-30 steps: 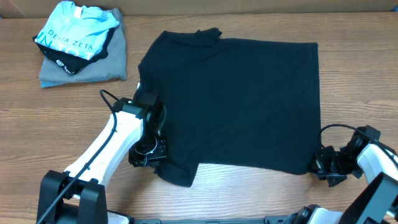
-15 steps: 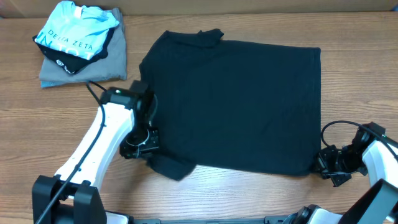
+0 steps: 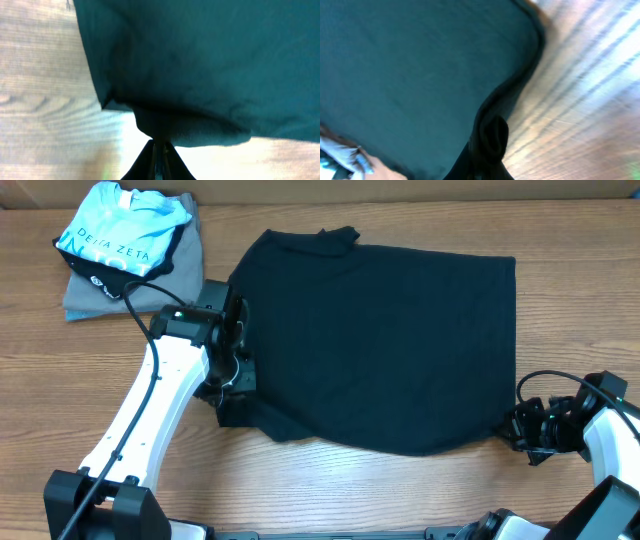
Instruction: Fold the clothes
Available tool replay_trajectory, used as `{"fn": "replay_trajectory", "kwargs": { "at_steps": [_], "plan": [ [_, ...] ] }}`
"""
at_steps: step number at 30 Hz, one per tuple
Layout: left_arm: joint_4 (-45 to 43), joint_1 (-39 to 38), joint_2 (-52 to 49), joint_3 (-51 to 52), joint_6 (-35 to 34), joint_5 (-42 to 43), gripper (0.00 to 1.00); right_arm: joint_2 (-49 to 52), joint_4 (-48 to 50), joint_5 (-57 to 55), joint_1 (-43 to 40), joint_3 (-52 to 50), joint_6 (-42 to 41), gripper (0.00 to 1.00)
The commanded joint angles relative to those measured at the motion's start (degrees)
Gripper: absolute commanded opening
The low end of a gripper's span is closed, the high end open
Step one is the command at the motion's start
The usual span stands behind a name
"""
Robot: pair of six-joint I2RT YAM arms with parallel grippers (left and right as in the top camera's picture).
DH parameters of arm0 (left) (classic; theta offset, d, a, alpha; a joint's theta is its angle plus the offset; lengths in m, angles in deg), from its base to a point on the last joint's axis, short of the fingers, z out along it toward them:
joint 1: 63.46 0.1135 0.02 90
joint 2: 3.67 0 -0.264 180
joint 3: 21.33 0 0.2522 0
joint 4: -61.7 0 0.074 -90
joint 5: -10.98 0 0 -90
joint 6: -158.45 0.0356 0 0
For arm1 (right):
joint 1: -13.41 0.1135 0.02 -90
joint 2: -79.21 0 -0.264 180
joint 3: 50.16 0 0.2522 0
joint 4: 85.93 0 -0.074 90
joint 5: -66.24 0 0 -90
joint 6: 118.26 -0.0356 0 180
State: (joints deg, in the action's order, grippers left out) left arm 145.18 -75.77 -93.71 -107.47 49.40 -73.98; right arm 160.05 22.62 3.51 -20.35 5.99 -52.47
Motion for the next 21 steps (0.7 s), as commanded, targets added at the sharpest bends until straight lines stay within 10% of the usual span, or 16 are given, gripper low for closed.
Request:
{"fn": "replay_trajectory", "kwargs": {
  "at_steps": [1,21],
  "plan": [
    [-1.8,0.3,-0.2,-1.1,2.0,-0.7,0.07,-0.9,1.4,4.7,0.0,1.3,-1.9,0.04],
    [-17.6,2.1,-0.2,-3.7,5.0,-0.5,0.08,-0.7,19.2,8.3,0.0,1.3,-12.1,0.04]
  ]
}}
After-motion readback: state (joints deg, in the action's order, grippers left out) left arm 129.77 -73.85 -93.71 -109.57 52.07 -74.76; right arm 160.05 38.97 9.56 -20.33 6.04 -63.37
